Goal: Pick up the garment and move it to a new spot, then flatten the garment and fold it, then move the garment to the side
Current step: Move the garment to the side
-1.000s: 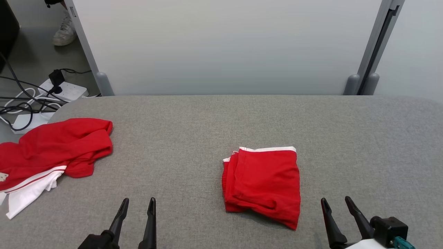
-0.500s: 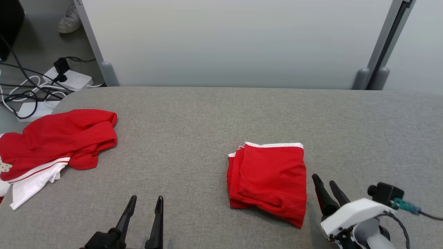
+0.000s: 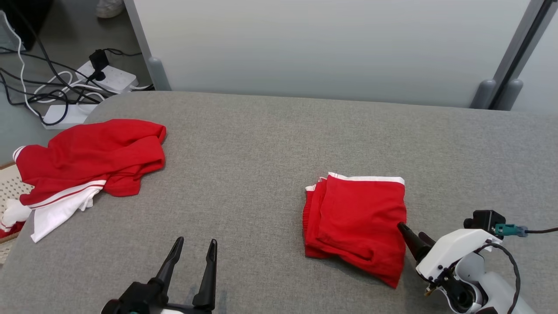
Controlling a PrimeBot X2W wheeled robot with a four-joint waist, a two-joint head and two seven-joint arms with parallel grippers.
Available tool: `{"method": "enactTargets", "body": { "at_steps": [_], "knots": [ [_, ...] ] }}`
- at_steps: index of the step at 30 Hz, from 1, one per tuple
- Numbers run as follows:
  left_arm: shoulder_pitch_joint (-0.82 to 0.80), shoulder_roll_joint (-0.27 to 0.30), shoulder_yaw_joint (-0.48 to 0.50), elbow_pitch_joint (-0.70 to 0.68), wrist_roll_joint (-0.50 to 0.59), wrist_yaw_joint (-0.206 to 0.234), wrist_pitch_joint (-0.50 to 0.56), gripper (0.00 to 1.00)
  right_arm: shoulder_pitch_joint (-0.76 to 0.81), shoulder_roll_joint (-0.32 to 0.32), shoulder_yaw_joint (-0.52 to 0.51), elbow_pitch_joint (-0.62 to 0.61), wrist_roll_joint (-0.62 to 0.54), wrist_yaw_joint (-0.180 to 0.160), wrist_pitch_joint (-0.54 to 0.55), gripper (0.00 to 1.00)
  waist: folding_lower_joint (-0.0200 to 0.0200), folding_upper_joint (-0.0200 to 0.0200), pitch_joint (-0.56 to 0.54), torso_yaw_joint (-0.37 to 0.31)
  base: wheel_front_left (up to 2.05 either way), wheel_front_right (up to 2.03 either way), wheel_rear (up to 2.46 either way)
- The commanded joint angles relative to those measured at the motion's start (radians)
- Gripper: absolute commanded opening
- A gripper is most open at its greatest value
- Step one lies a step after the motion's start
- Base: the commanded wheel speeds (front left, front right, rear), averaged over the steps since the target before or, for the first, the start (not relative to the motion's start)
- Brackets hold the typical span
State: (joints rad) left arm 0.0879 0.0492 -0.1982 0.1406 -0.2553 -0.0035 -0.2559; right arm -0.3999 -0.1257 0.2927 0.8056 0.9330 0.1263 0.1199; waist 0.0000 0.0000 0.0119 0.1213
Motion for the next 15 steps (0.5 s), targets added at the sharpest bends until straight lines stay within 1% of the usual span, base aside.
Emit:
{"method": "enactTargets", "body": {
  "at_steps": [1,8,13,14,15],
  "knots": [
    [-0.066,0.001,0.024,-0.022,0.003,-0.003,-0.006,1.00,-0.042,0.000,0.021,0.000,0.018,0.004,0.009,1.00,0.0000,0.0000,0.008,0.006,0.00,0.00,0.00],
    [-0.084,0.001,0.012,-0.019,0.004,-0.003,-0.006,1.00,-0.071,0.011,0.033,0.069,0.099,0.004,0.041,1.00,0.0000,0.0000,0.025,0.022,0.00,0.00,0.00],
    [-0.091,0.001,0.010,-0.017,0.006,-0.004,-0.006,1.00,-0.080,0.017,0.047,0.079,0.140,0.004,0.041,1.00,0.0000,0.0000,0.031,0.028,0.00,0.00,0.00],
    [-0.091,0.001,0.009,-0.017,0.006,-0.004,-0.006,1.00,-0.082,0.017,0.052,0.080,0.149,0.004,0.038,0.91,0.0000,0.0000,0.032,0.029,0.00,0.00,0.00],
    [-0.092,0.001,0.008,-0.015,0.007,-0.005,-0.006,1.00,-0.083,0.017,0.060,0.080,0.156,0.004,0.040,0.67,0.0000,0.0000,0.032,0.030,0.00,0.00,0.00]
  ]
}}
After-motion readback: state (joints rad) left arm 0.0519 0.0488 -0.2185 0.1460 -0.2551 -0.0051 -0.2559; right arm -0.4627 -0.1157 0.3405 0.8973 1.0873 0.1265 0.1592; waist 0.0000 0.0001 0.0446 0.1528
